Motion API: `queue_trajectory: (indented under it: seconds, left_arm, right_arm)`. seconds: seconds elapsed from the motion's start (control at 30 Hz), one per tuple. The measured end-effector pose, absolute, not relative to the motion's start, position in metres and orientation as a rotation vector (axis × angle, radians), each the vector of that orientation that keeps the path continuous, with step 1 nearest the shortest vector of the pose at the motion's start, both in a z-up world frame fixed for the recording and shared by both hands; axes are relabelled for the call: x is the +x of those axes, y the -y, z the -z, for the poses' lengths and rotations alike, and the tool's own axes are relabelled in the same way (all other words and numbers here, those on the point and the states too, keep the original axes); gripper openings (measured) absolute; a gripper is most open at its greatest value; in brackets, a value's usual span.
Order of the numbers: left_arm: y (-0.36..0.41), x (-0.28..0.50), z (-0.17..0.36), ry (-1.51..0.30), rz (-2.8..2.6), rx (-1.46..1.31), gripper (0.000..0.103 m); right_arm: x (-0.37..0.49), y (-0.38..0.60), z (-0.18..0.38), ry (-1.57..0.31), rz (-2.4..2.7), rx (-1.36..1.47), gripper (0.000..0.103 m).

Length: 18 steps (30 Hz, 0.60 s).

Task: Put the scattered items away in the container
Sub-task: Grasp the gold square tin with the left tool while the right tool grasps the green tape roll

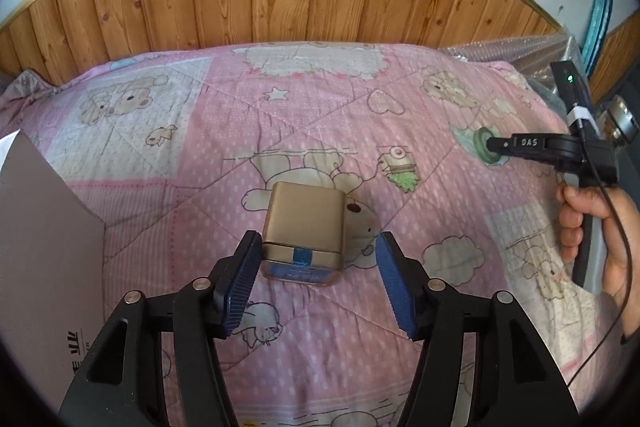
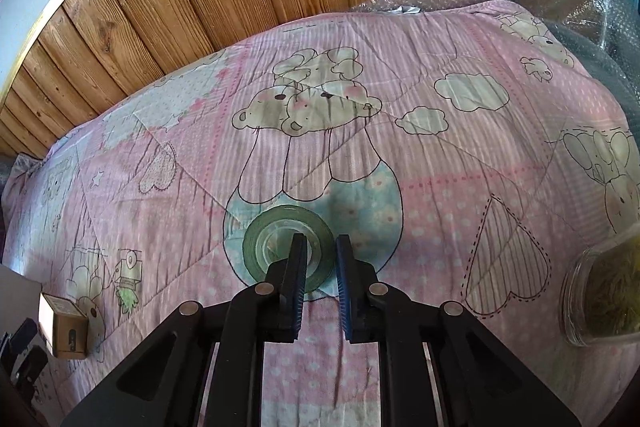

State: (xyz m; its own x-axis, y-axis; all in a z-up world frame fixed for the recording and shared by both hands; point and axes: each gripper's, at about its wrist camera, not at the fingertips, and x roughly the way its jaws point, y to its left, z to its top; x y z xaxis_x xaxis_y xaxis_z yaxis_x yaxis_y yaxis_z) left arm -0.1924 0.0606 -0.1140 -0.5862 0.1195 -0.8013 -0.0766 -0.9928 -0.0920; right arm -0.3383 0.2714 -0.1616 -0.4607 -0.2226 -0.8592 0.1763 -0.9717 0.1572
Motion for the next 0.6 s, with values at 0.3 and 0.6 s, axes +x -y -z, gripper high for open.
queue_trajectory:
  seconds: [0.3,0.6]
  left_arm:
    - [-0.033,-0.200,0.141,0.380,-2.672,-1.406,0.053]
    - [-0.031,-0.172,0.114,0.386,-2.694,-1.352,0.051]
  right_arm:
    - [-0.342,-0.266,0.163,0.045,2.504,1.462,0.016]
    - [-0.332,-0.267,0.149,0.045,2.494,1.456,0.015]
